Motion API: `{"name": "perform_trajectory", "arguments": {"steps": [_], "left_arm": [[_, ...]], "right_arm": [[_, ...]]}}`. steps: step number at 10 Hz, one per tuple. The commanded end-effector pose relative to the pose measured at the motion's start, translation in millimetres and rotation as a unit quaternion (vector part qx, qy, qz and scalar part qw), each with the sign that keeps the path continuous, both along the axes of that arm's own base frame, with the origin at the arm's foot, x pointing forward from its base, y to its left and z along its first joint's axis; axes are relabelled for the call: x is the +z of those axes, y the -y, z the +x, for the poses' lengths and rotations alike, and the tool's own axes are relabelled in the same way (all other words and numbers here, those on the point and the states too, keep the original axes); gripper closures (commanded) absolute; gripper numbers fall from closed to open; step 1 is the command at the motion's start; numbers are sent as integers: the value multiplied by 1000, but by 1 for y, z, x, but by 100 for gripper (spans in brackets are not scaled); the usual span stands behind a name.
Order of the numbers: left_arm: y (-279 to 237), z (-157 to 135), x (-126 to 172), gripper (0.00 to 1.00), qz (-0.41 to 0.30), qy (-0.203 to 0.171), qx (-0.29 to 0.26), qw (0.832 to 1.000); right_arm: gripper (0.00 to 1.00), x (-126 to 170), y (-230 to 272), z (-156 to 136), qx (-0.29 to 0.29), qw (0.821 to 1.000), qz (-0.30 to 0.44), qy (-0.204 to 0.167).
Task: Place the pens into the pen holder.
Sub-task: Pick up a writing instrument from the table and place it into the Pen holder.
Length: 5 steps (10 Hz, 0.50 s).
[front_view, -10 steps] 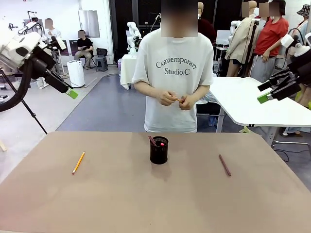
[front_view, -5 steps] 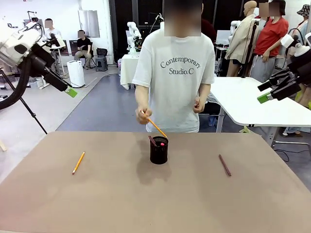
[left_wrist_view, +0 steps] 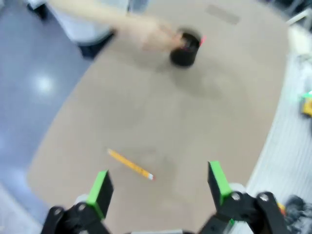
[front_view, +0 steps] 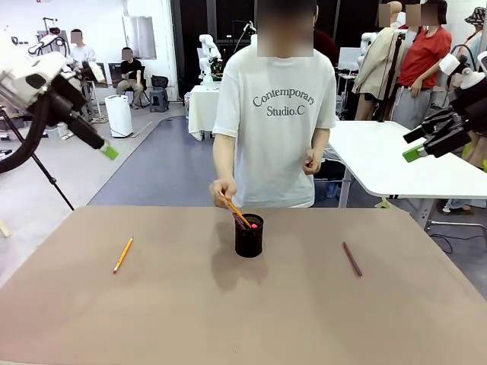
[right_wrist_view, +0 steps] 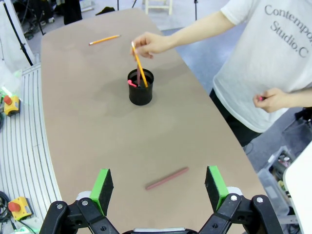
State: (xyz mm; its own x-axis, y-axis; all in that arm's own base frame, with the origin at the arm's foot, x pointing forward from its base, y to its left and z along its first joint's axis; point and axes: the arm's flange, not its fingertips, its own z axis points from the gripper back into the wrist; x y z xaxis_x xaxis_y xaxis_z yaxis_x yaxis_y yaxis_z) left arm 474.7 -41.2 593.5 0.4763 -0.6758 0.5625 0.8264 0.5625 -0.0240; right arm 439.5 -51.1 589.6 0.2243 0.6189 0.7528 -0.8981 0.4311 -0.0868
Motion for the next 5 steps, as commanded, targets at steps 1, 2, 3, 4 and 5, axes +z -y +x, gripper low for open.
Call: {"name": "perform_trajectory", "arguments": {"steps": [1, 2, 3, 4, 5], "left_arm": [[9, 8, -26, 0, 95, -94, 48, 990], [16, 6, -42, 0, 108, -105, 84, 985], [22, 6, -53, 0, 121, -109, 160, 974], [24, 7, -66, 0, 139, -95, 225, 960], [28, 0, -79, 0, 127, -128, 263, 948]], "right_arm": [[0, 1, -1, 0, 3, 1000, 7, 6], [0, 1, -1, 0, 3, 1000, 7, 6], [0, 1, -1, 0, 3, 1000, 7, 6], [0, 1, -1, 0, 3, 1000, 7, 6], [0, 1, -1, 0, 3, 1000, 7, 6]]}}
